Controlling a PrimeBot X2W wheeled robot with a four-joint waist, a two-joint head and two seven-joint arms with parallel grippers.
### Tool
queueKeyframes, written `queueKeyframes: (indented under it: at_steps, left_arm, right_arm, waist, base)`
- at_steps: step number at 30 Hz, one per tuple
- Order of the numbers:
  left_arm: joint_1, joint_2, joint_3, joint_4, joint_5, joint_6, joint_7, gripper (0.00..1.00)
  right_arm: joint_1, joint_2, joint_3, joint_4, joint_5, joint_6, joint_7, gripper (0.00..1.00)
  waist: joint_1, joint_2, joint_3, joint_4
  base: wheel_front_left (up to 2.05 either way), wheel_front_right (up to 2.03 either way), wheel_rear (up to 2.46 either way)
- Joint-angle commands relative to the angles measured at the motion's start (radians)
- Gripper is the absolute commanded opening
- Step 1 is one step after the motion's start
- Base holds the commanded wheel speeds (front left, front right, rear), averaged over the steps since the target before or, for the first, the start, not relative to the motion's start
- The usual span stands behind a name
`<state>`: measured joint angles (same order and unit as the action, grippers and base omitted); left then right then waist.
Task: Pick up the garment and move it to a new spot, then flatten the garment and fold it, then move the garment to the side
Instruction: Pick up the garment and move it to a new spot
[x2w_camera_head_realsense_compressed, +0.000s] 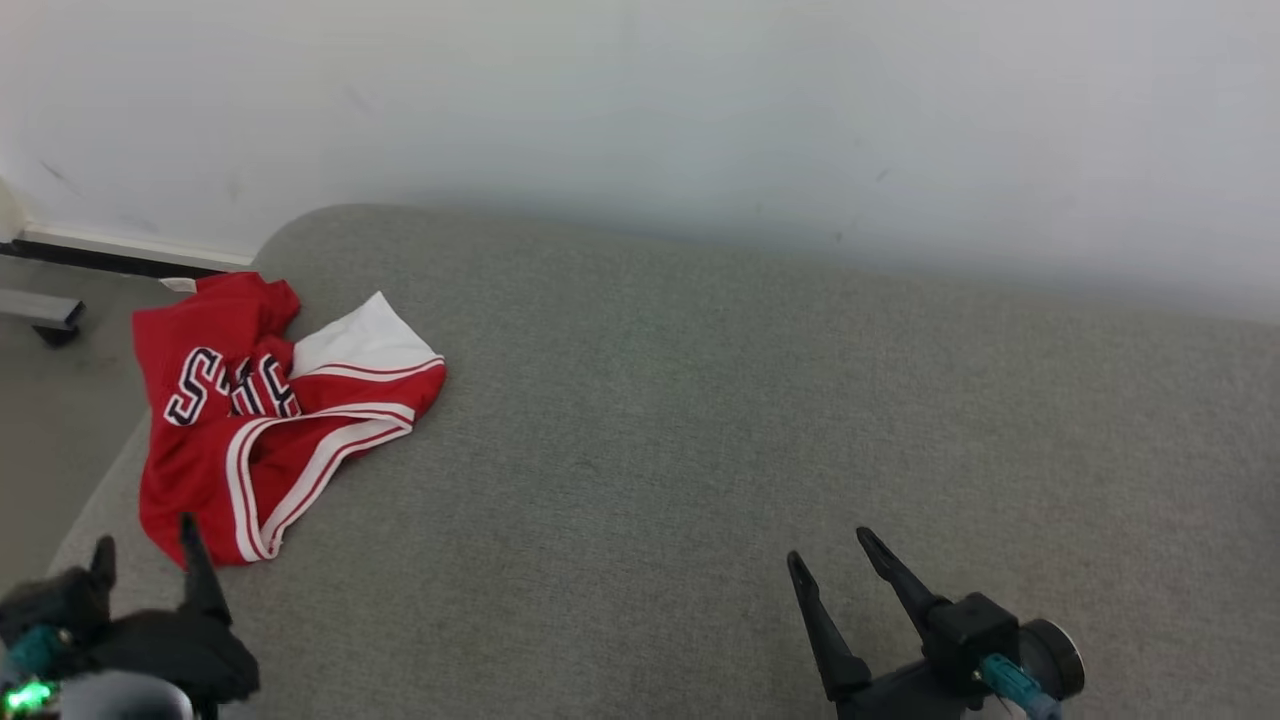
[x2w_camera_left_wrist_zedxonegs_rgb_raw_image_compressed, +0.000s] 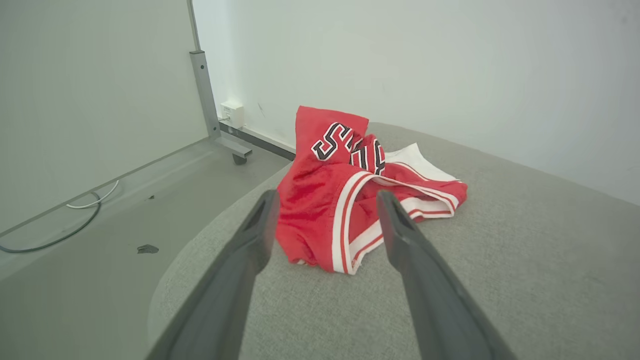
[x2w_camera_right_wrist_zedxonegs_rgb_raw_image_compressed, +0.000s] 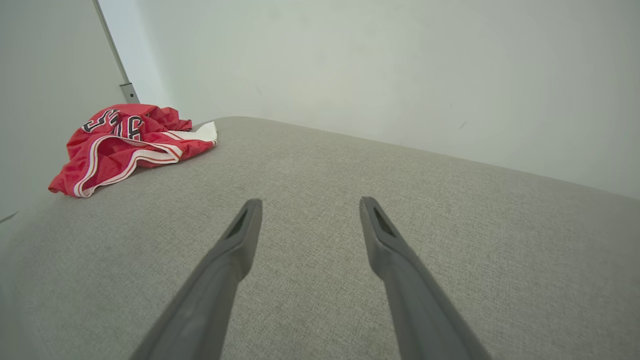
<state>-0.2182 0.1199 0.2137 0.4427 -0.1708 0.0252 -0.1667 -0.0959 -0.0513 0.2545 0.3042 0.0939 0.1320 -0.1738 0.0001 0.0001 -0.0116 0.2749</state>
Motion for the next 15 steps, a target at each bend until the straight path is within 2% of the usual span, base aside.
queueKeyframes:
  at_steps: [1, 9, 15]
  left_arm:
    - [-0.042, 0.014, 0.013, 0.019, -0.011, 0.006, 0.013, 1.00]
    - [-0.274, 0.127, 0.094, 0.184, -0.092, 0.020, 0.113, 1.00]
    - [-0.403, 0.200, 0.115, 0.269, -0.128, 0.024, 0.243, 1.00]
  right_arm:
    - [-0.017, -0.008, 0.010, -0.016, -0.015, -0.003, 0.009, 1.00]
    - [-0.076, -0.075, 0.075, -0.141, -0.020, -0.003, 0.075, 1.00]
    - [-0.075, -0.117, 0.073, -0.265, -0.027, -0.003, 0.121, 1.00]
  waist:
    - [-0.0001, -0.0001, 0.084, -0.075]
    - [-0.0001, -0.0001, 0.254, -0.189]
    - [-0.0001, -0.0001, 0.380, -0.218]
  base:
    - [0.00, 0.00, 0.00]
    - [0.00, 0.00, 0.00]
    - [0.00, 0.00, 0.00]
